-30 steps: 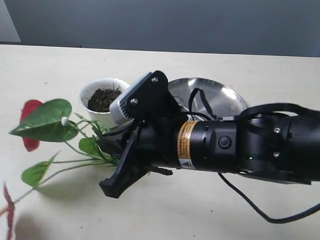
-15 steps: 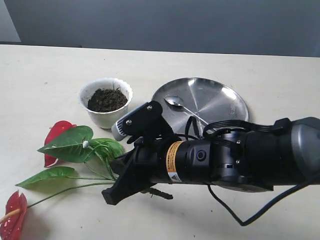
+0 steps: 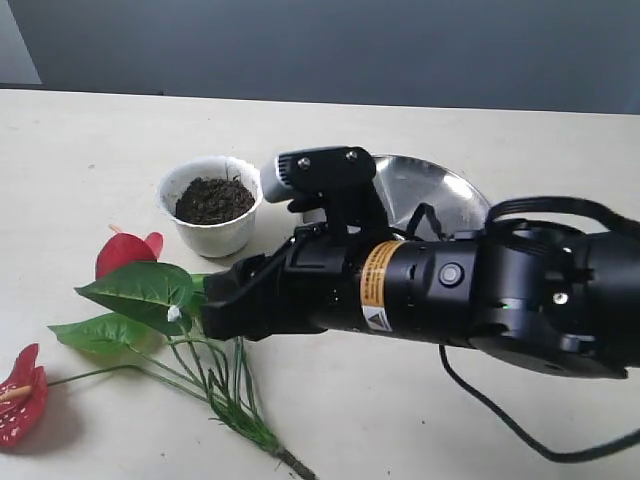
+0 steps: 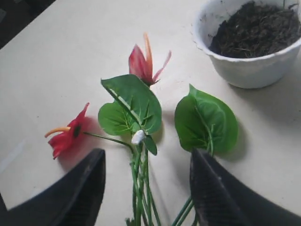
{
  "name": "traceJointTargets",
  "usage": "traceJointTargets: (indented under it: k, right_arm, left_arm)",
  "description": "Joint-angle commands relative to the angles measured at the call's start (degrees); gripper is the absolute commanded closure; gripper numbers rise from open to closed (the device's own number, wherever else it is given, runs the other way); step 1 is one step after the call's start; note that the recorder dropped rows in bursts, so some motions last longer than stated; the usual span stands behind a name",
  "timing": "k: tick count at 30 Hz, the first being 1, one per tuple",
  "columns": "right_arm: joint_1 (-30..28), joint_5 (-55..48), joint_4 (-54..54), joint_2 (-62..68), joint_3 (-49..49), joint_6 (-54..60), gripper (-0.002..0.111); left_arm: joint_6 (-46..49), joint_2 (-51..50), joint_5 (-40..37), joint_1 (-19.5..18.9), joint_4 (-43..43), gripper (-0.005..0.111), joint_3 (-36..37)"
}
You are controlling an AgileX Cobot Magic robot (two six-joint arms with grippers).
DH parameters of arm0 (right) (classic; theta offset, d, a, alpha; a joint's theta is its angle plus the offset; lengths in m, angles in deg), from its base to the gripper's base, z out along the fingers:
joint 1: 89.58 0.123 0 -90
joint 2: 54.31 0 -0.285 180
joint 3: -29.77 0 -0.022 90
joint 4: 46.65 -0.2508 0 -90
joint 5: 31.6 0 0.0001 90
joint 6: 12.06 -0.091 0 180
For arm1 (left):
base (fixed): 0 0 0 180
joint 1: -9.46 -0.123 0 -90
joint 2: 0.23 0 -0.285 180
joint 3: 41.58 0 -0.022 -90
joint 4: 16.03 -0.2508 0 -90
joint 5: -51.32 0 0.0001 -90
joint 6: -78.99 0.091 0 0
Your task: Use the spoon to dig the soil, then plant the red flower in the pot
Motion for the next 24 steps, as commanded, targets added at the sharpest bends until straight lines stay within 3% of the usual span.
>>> traceJointTargets:
  k: [1,3,7,17,24]
  right_arm:
    - [5.56,-5.39,-0.98,-8.32,-0.02,-1.93,0.070]
    - [9.99,-5.77,-4.03,-13.37,-0.02,-2.55,0.090]
    - [14.86,-5.90,-12.12,-20.36,-0.02,-2.55,0.108]
    - [17.76,-16.07,-14.35,-32.57,-0.02,-3.28,0.109]
    - [17.76,-22.06,-9.40,-37.26,-0.02,2.32,0.109]
  left_arm:
    - [-0.21,0.26,0.74,0.38,0.00,0.106,0.12]
    - [-0.21,0.26,0.74,0.38,0.00,0.106,0.12]
    - [-0.21,0.26,0.74,0.38,0.00,0.106,0.12]
    - [-0.21,0.26,0.74,0.38,0.00,0.106,0.12]
    - [-0.21,0.26,0.74,0.38,0.00,0.106,0.12]
